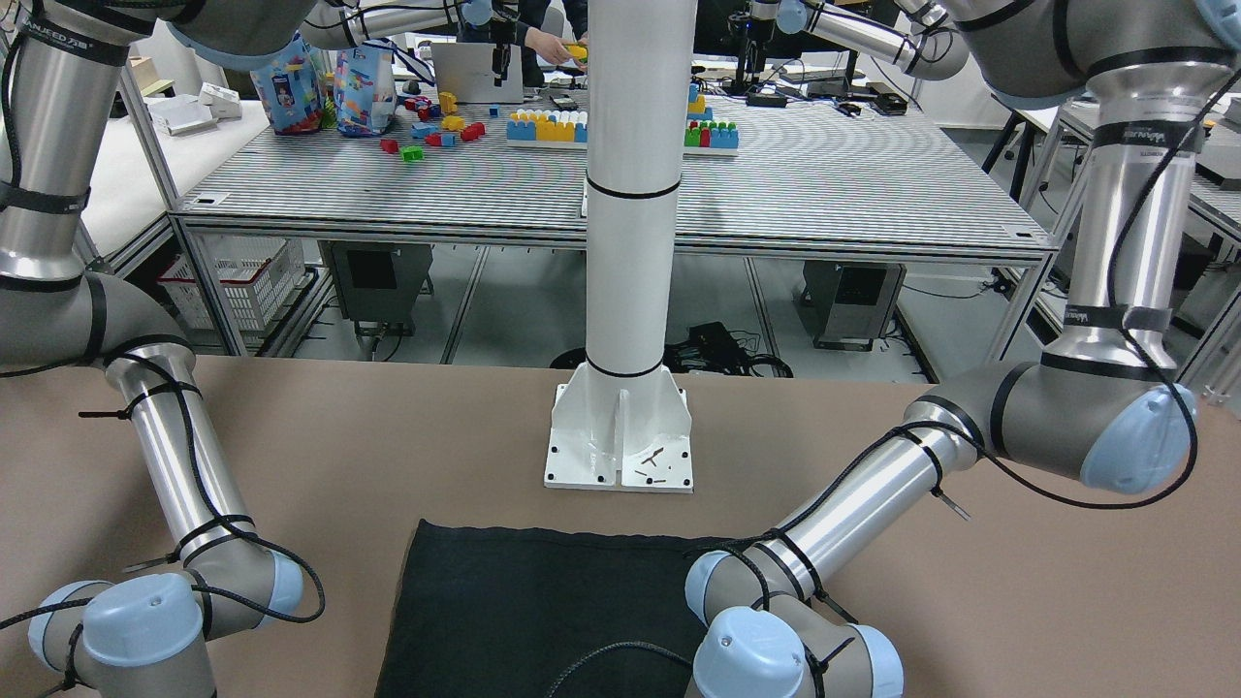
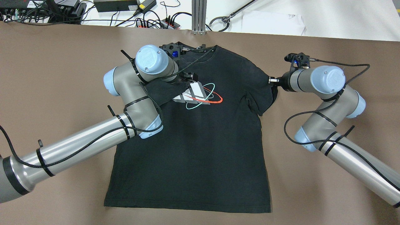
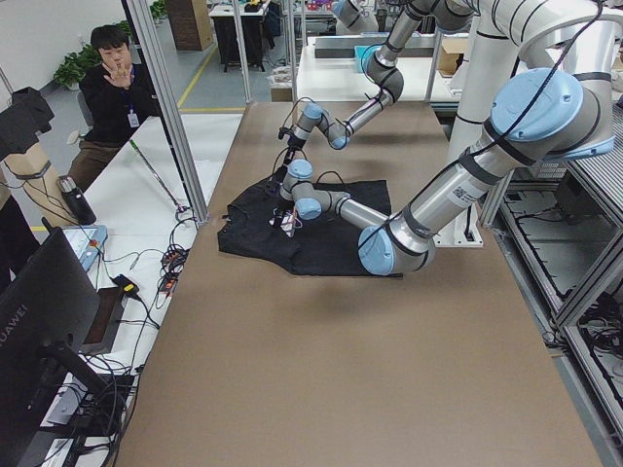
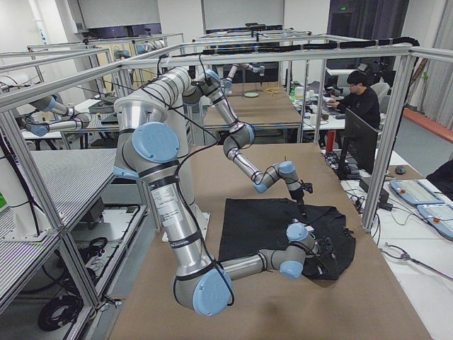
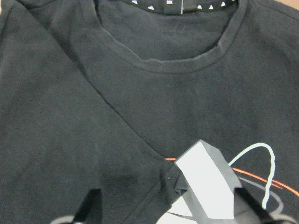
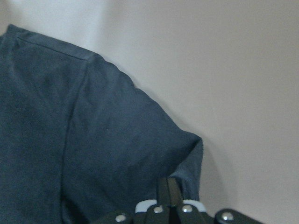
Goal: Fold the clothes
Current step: 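Fold the sleeve across the chest with the right gripper and release both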
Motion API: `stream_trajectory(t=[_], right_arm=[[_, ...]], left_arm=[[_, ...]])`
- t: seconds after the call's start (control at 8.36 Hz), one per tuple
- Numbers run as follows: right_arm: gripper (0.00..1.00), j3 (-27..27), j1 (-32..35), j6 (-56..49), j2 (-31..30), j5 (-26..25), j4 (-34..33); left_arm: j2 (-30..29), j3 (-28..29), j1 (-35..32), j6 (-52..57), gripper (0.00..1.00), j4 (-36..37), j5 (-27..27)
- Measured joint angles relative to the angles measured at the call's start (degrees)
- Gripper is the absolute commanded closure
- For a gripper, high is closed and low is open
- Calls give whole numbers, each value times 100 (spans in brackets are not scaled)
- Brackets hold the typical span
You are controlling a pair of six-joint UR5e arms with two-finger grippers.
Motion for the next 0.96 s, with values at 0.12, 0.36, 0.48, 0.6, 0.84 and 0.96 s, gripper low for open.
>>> stream_trajectory(t=[0.12, 0.36, 0.48, 0.6, 0.84, 0.96], right_arm=[[100, 122, 0, 106, 232, 0, -348], [100, 226, -7, 591, 876, -10, -1057], [100, 221, -35, 869, 1197, -23, -1341], [100, 210, -136, 1167, 1456, -94, -1549], [100, 155, -582, 1620, 1796, -657, -1814], [100, 27, -837, 1769, 1947, -1037, -1855]], left_arm=[[45, 0, -96, 162, 0, -6, -18], [256, 1, -297, 538, 0, -121, -45], [396, 1, -381, 702, 0, -233, -54], [478, 1, -430, 793, 0, -305, -60], [550, 1, -466, 861, 0, -363, -63], [557, 2, -468, 870, 0, -369, -63]])
